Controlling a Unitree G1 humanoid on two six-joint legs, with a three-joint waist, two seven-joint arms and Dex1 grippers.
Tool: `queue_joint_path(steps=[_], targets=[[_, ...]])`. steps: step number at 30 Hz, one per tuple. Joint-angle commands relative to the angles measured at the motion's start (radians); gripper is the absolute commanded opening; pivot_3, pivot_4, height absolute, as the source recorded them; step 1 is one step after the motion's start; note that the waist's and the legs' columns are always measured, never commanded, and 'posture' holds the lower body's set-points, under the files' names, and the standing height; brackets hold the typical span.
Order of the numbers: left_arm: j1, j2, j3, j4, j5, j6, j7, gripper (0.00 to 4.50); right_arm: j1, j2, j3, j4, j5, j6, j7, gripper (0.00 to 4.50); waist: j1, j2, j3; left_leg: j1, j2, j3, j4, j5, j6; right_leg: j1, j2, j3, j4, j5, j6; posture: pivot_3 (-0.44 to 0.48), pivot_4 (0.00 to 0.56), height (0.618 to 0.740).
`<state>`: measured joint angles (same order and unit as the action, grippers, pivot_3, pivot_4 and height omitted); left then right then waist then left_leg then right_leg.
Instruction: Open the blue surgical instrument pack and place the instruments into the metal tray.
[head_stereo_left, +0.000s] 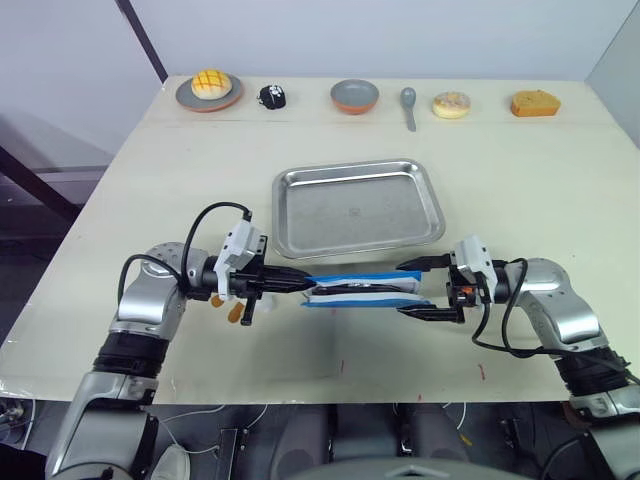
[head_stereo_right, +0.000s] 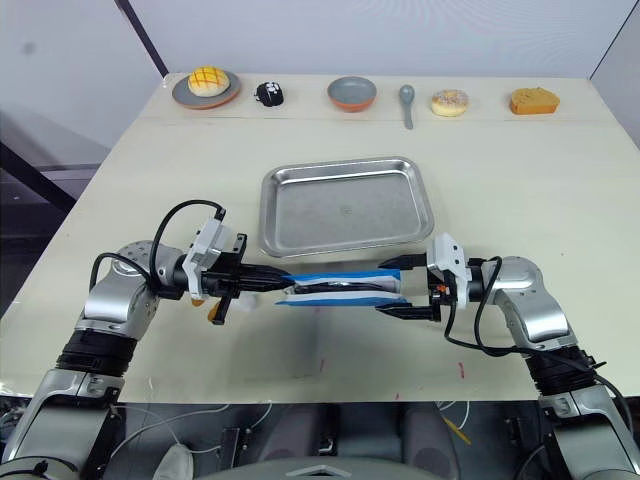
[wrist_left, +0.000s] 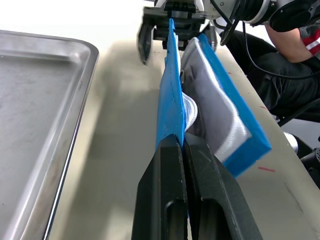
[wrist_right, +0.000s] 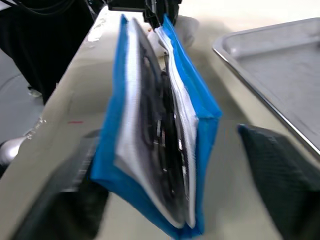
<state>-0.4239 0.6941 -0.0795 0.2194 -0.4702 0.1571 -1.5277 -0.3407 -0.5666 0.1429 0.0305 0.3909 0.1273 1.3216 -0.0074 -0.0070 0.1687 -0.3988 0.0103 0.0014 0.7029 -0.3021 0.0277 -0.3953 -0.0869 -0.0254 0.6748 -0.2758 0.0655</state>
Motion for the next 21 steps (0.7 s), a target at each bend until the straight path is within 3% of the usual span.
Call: queue_joint_path(steps=[1,6,9,12,13,14,15,17,21], targets=[[0.006,-0.007,-0.016,0.021,0.043,-0.015,0.006,0.0,0.019,-0.046,-0.054,-0.077,0.027,-0.001,0.0,4.46,0.0,0.0,0.0,0.0,0.0,0.0,0.0,0.0,0.0,0.0,0.0,0.0,0.0,0.0,0.0,0.0,0.15,0.732],[-0.002,-0.028,-0.026,0.01,0.048,-0.007,0.021,0.0,0.082,-0.155,-0.128,-0.247,0.155,0.198,-0.015,4.46,0.005,0.001,0.0,0.0,0.0,0.0,0.0,0.0,0.0,0.0,-0.001,0.0,0.0,0.0,0.0,0.0,0.15,0.732],[-0.018,-0.037,-0.031,0.019,0.054,0.0,0.024,0.0,0.086,-0.165,-0.175,-0.315,0.265,0.301,-0.054,4.46,0.006,0.001,-0.001,0.0,0.0,0.0,0.0,0.0,0.001,0.0,-0.001,0.0,0.0,0.0,0.0,0.0,0.15,0.732],[-0.034,-0.047,-0.04,0.024,0.061,0.008,0.021,0.0,0.067,-0.135,-0.204,-0.344,0.345,0.377,-0.11,3.87,0.009,0.001,-0.001,0.001,0.0,-0.001,0.0,-0.001,0.002,0.002,0.0,0.0,0.0,0.0,0.0,0.0,0.15,0.732],[-0.037,-0.049,-0.042,0.026,0.063,0.01,0.02,0.0,0.063,-0.13,-0.2,-0.346,0.346,0.385,-0.119,3.37,0.011,0.001,-0.001,0.001,0.0,-0.001,0.0,-0.001,0.002,0.002,0.0,-0.001,0.0,0.0,0.0,0.0,0.15,0.732],[-0.039,-0.05,-0.042,0.028,0.064,0.01,0.02,0.0,0.065,-0.128,-0.191,-0.351,0.342,0.39,-0.126,3.18,0.013,0.001,-0.001,0.001,0.0,-0.001,0.0,-0.001,0.002,0.002,0.0,-0.001,0.0,0.0,0.0,0.0,0.15,0.732],[-0.043,-0.052,-0.042,0.032,0.066,0.01,0.019,0.0,0.069,-0.123,-0.177,-0.359,0.335,0.396,-0.139,2.58,0.017,0.001,-0.001,0.001,0.0,-0.001,0.0,-0.001,0.002,0.002,0.0,-0.001,0.0,0.0,0.0,0.0,0.15,0.732],[-0.05,-0.057,-0.041,0.041,0.07,0.011,0.018,0.0,0.084,-0.103,-0.149,-0.369,0.318,0.393,-0.163,2.13,0.021,0.0,-0.001,0.0,-0.001,-0.001,0.0,-0.001,0.001,0.002,-0.001,-0.001,-0.001,0.0,0.0,0.0,0.15,0.732],[-0.051,-0.061,-0.039,0.043,0.072,0.02,0.014,0.0,0.121,-0.062,-0.096,-0.379,0.284,0.381,-0.2,0.03,0.021,0.0,-0.001,0.0,-0.001,-0.001,0.0,-0.001,0.002,0.002,-0.001,-0.001,-0.001,0.0,0.0,0.0,0.15,0.732]])
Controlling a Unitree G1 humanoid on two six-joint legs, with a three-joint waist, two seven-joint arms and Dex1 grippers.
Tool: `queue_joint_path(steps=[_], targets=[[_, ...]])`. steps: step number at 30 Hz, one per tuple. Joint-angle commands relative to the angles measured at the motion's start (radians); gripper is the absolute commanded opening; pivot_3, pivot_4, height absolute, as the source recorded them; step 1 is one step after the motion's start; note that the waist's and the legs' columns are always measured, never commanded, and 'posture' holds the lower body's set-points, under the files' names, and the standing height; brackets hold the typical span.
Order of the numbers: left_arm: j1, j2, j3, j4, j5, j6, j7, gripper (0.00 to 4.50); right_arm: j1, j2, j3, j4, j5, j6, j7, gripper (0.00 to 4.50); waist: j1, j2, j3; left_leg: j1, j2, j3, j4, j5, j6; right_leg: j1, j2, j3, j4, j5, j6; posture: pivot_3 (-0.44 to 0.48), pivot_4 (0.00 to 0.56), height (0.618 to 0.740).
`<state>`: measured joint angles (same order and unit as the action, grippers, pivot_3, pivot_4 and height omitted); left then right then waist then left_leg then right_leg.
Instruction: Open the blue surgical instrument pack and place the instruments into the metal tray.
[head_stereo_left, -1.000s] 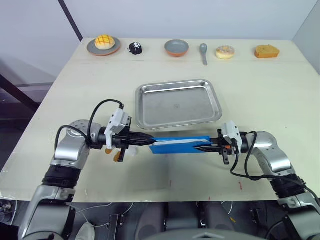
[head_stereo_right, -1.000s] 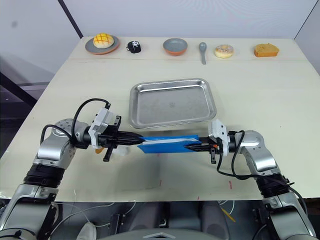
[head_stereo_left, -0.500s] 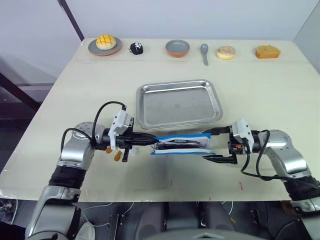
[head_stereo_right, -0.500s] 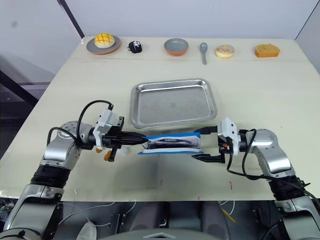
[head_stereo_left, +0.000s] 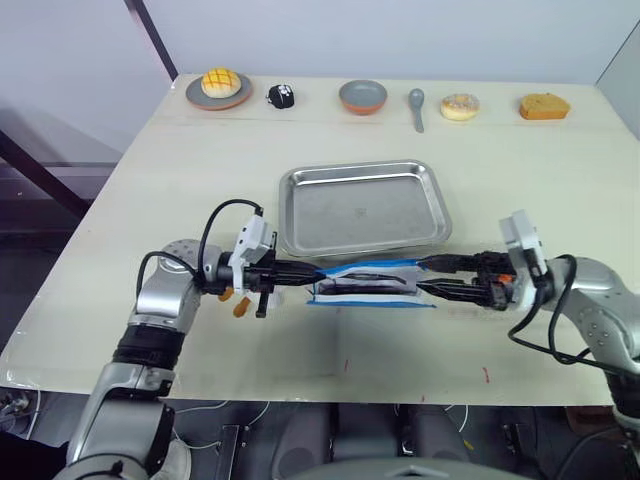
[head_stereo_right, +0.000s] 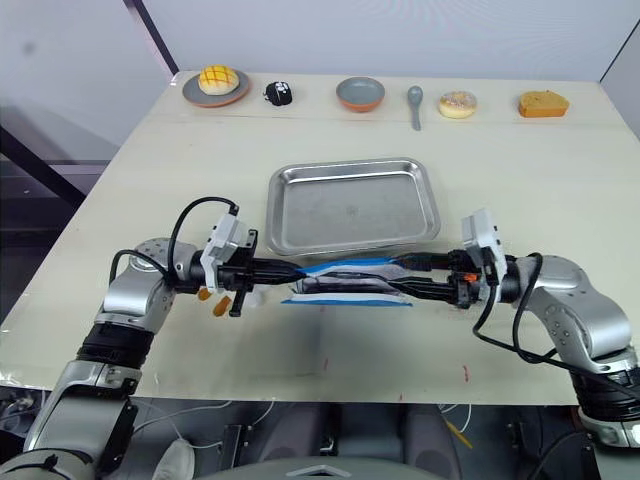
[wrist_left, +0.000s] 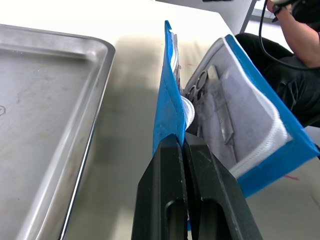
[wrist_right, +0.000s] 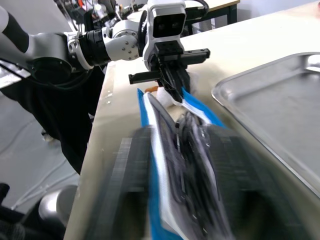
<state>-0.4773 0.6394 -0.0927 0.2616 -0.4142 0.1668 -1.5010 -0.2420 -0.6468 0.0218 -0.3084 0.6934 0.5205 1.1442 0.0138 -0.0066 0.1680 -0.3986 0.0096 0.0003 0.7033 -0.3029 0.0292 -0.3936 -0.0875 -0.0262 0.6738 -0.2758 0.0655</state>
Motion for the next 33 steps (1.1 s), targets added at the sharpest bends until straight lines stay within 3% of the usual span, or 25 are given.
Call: queue_joint_path(steps=[1,17,33], targets=[[0.003,-0.007,-0.026,0.001,0.016,0.014,-0.014,0.0,0.031,0.023,0.037,-0.039,-0.029,-0.017,-0.027,0.03,0.0,0.0,0.0,0.0,0.0,0.0,0.0,0.0,0.0,0.0,0.0,0.0,0.0,0.0,0.0,0.0,0.15,0.732],[-0.108,-0.063,-0.073,0.157,0.159,0.028,0.114,0.0,0.179,0.008,0.146,-0.024,-0.193,-0.147,-0.003,0.03,-0.003,0.0,0.0,0.0,0.0,0.0,0.0,0.0,0.0,0.0,0.001,0.0,0.0,0.0,0.0,0.0,0.15,0.732],[-0.136,-0.068,-0.072,0.128,0.178,0.192,0.207,0.0,0.218,0.002,0.165,0.001,-0.267,-0.243,0.003,0.03,-0.003,0.0,0.0,0.0,0.0,0.0,0.0,0.0,-0.001,0.0,0.001,0.0,0.001,0.0,0.0,0.0,0.15,0.732]])
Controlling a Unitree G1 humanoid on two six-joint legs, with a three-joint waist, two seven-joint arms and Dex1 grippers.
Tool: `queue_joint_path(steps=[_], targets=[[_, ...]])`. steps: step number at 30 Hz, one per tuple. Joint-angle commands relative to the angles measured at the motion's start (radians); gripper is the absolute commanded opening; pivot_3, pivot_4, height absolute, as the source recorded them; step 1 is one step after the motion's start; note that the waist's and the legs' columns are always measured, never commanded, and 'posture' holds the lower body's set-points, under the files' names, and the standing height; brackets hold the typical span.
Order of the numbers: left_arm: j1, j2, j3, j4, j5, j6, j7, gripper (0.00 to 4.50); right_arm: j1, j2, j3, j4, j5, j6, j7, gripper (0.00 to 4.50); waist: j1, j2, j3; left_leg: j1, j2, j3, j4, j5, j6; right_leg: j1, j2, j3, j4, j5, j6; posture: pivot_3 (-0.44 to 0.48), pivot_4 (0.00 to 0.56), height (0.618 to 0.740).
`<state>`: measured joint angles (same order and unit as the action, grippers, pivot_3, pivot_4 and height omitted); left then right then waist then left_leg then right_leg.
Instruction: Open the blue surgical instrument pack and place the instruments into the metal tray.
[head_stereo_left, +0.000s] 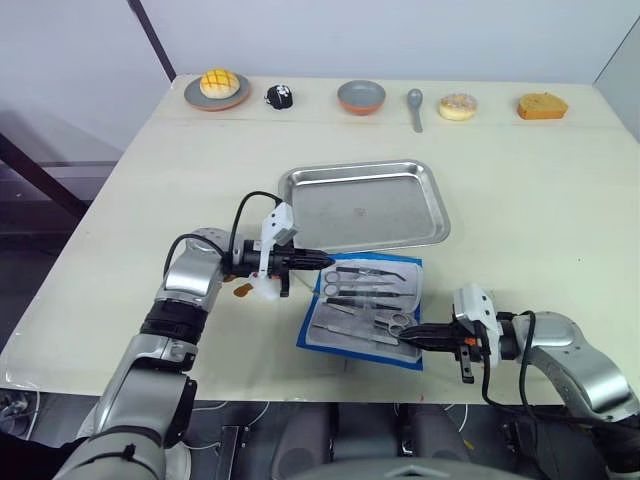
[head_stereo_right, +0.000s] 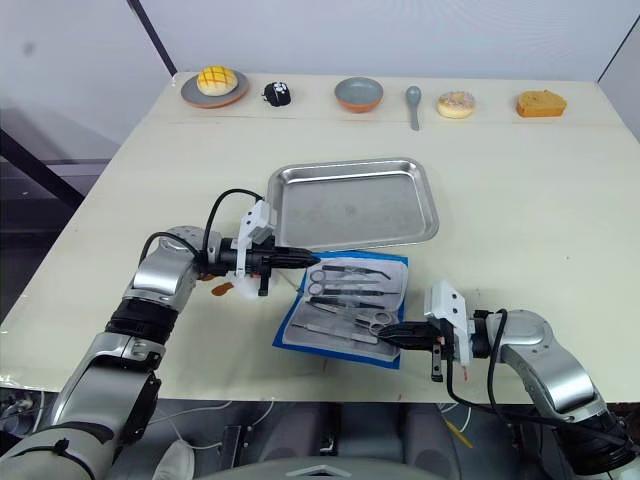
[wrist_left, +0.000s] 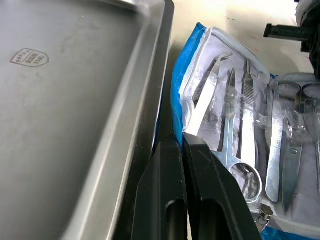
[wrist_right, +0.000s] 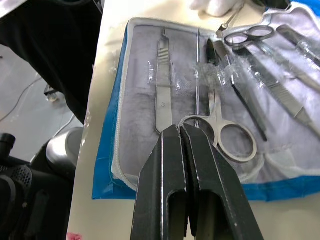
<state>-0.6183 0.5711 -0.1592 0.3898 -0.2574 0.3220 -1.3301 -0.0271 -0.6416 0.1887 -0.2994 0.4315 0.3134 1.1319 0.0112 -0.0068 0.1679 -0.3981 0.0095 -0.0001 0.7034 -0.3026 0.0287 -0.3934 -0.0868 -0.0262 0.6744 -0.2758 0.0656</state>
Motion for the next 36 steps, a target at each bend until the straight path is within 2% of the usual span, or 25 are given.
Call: queue_joint_path(steps=[1,7,20,36], targets=[[0.005,0.0,-0.005,-0.003,0.017,0.055,0.038,0.0,0.003,-0.002,-0.001,-0.006,-0.007,-0.044,0.018,0.03,0.0,0.0,0.0,0.0,0.0,0.0,0.0,0.0,0.0,0.0,0.0,0.0,0.0,0.0,0.0,0.0,0.15,0.732],[0.014,0.0,0.007,-0.03,-0.008,0.165,0.065,0.0,0.016,-0.002,0.0,-0.012,-0.016,-0.074,0.032,0.03,0.0,0.0,0.0,0.001,0.0,0.0,0.0,0.0,0.0,0.0,0.0,0.0,0.001,0.0,0.0,0.0,0.15,0.732],[0.017,-0.023,0.039,-0.043,-0.041,0.273,0.141,0.0,-0.006,0.005,0.024,0.001,-0.042,-0.084,0.05,0.03,0.0,0.0,0.0,0.001,0.0,0.0,0.0,0.0,-0.001,0.0,0.0,0.0,0.001,0.0,0.0,0.0,0.15,0.732],[0.064,0.025,0.046,-0.068,-0.084,0.407,0.146,0.0,0.009,-0.044,0.044,0.013,-0.112,-0.122,0.061,0.03,-0.009,0.0,0.0,0.002,0.0,0.0,0.0,0.0,-0.001,0.0,0.0,0.001,0.002,0.0,0.0,0.0,0.15,0.732]])
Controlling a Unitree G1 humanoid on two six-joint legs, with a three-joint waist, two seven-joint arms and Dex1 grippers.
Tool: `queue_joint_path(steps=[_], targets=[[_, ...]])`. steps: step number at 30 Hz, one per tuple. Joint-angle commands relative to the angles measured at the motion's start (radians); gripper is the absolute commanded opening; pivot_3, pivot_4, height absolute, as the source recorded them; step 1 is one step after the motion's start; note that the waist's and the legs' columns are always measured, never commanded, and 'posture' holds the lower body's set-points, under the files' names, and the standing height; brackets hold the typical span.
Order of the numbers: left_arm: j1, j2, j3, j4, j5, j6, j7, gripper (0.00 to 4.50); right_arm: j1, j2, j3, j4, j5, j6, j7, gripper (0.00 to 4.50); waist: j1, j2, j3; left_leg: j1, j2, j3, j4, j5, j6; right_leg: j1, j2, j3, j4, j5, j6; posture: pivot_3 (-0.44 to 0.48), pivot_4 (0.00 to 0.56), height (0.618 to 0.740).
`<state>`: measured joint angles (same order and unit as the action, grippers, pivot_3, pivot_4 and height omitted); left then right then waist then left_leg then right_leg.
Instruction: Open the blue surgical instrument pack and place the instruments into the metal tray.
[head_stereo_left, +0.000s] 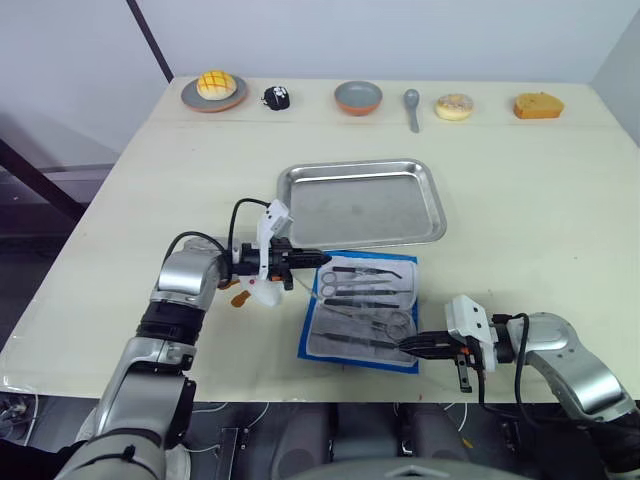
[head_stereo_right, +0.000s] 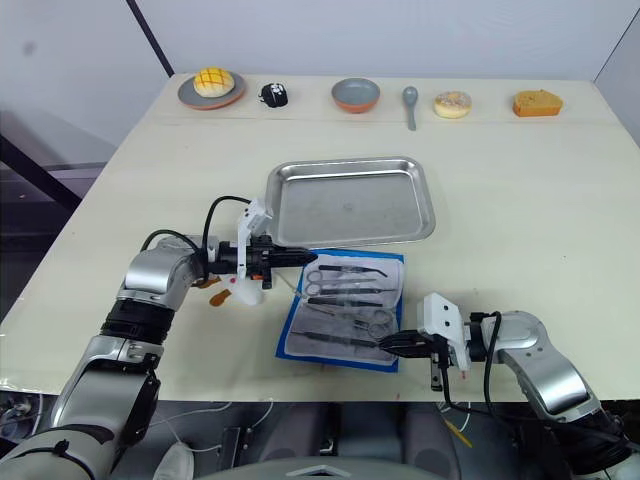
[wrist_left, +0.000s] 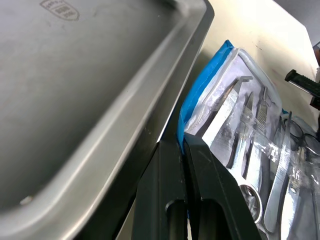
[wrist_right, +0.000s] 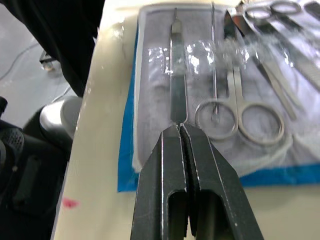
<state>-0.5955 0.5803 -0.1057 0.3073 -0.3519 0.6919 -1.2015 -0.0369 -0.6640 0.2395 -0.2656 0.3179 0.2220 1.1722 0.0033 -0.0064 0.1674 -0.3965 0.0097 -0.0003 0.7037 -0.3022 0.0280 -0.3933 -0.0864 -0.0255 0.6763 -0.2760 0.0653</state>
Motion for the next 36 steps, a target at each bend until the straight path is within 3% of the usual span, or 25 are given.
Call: queue_joint_path(steps=[1,20,27,30,34,36], targets=[[0.044,0.019,-0.005,0.015,0.01,0.038,0.021,0.0,0.027,-0.028,-0.009,-0.021,0.002,-0.038,0.025,0.03,-0.002,0.0,0.0,0.0,0.0,0.0,0.0,0.0,0.0,0.0,0.0,0.0,0.0,0.0,0.0,0.0,0.15,0.732],[0.07,0.031,-0.012,0.0,0.005,0.034,-0.011,0.0,0.044,-0.034,0.02,0.063,-0.051,-0.151,0.032,0.03,-0.014,0.001,-0.005,0.001,0.0,0.0,0.0,0.0,0.0,0.0,0.0,0.001,0.0,0.0,0.0,0.0,0.15,0.732],[0.051,0.015,0.026,0.043,0.001,0.02,0.031,0.0,0.044,-0.034,0.024,0.08,-0.053,-0.165,0.033,0.03,-0.014,0.001,-0.006,0.001,0.0,-0.001,0.0,0.0,0.0,0.0,0.001,0.002,0.0,0.0,0.0,0.0,0.15,0.732],[0.053,0.012,0.035,0.04,-0.022,0.046,0.024,0.78,0.044,-0.032,0.028,0.085,-0.055,-0.17,0.032,0.0,-0.014,0.001,-0.006,0.001,0.0,-0.001,0.0,0.0,0.0,0.0,0.001,0.002,0.0,0.0,0.0,0.0,0.15,0.732],[0.058,0.009,0.037,0.042,-0.021,0.05,0.046,2.17,0.046,-0.031,0.031,0.087,-0.052,-0.175,0.031,0.0,-0.014,0.001,-0.006,0.001,0.0,-0.001,0.0,0.0,0.0,0.0,0.001,0.002,0.0,0.0,0.0,0.0,0.15,0.732],[0.058,0.009,0.041,0.043,-0.032,0.059,0.046,2.17,0.048,-0.032,0.031,0.087,-0.052,-0.175,0.031,0.0,-0.014,0.0,-0.007,0.002,0.0,-0.001,0.0,0.0,0.0,0.0,0.001,0.002,0.0,0.0,0.0,0.0,0.15,0.732]])
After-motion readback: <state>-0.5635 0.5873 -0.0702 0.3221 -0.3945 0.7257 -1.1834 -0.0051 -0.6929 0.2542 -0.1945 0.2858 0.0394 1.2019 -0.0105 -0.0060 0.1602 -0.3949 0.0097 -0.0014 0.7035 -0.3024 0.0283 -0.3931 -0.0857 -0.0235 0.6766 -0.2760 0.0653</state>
